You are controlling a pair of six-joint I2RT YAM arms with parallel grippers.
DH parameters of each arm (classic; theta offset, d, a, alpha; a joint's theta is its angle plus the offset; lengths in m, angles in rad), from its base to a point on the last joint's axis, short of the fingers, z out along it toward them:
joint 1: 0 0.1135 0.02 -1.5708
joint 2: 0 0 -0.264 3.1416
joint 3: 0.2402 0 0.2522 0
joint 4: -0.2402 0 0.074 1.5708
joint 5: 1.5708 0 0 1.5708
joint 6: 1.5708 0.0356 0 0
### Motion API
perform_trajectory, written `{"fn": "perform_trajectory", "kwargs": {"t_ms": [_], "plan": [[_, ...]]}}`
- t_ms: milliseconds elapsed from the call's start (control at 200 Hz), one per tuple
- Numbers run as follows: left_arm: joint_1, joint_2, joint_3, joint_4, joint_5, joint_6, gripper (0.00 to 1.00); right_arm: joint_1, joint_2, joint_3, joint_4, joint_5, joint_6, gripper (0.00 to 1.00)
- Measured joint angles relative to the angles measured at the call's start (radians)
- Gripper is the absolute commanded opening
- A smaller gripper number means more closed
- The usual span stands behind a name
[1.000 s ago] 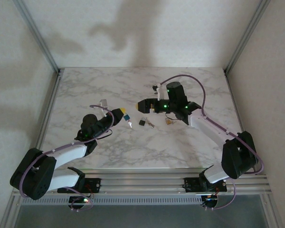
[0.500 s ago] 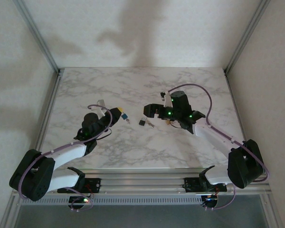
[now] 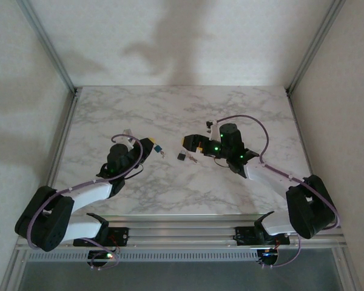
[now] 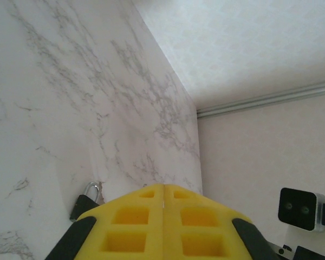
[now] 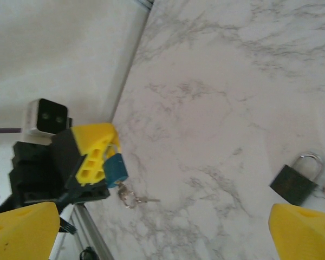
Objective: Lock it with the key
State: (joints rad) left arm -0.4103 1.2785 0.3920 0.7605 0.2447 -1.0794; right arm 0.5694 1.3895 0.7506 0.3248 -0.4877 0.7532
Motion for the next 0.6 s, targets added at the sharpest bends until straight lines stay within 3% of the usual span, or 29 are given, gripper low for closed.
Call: {"fn": "perform_trajectory", "kwargs": {"t_ms": [601], "plan": [[-0.006,0.154,0.005,0.206,-0.037,-0.196,0.00,0.005,0.159,-0.023,0.264,-0.125,0.146,0.85]]}}
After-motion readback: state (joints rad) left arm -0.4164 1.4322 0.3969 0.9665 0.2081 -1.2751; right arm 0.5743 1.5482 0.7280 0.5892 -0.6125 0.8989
